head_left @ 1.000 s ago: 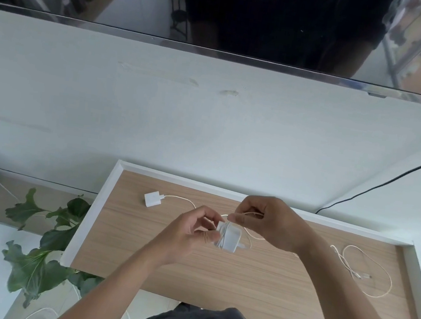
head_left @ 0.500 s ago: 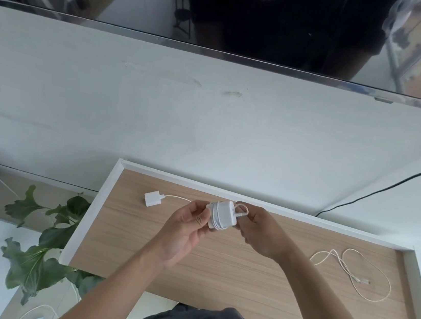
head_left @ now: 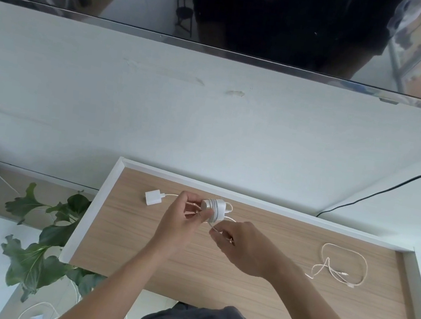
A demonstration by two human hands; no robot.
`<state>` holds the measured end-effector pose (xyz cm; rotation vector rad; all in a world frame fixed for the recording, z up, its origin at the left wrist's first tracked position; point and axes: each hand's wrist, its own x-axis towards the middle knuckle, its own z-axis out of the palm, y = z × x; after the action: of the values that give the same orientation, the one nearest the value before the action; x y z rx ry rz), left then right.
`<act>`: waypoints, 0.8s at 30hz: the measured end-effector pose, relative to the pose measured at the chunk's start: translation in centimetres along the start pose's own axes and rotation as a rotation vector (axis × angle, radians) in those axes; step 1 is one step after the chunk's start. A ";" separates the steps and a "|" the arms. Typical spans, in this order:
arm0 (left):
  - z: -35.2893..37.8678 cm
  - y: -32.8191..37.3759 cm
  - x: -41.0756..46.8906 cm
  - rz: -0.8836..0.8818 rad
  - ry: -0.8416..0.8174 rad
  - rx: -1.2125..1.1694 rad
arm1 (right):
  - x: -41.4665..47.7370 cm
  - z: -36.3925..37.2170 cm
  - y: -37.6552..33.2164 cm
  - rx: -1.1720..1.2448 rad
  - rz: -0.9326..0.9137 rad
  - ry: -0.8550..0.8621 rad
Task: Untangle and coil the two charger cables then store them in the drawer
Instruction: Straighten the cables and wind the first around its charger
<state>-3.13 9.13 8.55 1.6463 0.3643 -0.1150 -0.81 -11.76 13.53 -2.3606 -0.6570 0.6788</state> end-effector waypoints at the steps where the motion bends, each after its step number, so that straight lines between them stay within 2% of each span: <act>1: -0.1 0.0 -0.1 0.015 0.001 0.035 | -0.1 -0.5 -0.2 -0.012 -0.009 0.005; 7: -0.7 0.1 -0.8 0.061 -0.102 0.125 | -0.3 -4.4 -1.3 0.026 -0.016 0.106; 14: -1.3 1.0 -1.8 0.037 -0.343 0.010 | 0.3 -5.5 -0.5 0.166 0.038 0.203; 18: -1.3 1.6 -1.9 0.040 -0.358 -0.142 | 0.3 -5.3 0.1 0.319 0.091 0.195; 22: -0.7 1.6 -1.9 -0.015 -0.360 -0.405 | 0.3 -4.2 0.7 0.489 0.179 0.203; 24: -0.2 1.6 -2.0 -0.052 -0.353 -0.561 | 0.2 -3.1 1.0 0.468 0.202 0.200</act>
<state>-4.56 8.92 10.66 1.0369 0.1472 -0.3084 1.52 -13.59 14.98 -2.0319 -0.1493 0.5946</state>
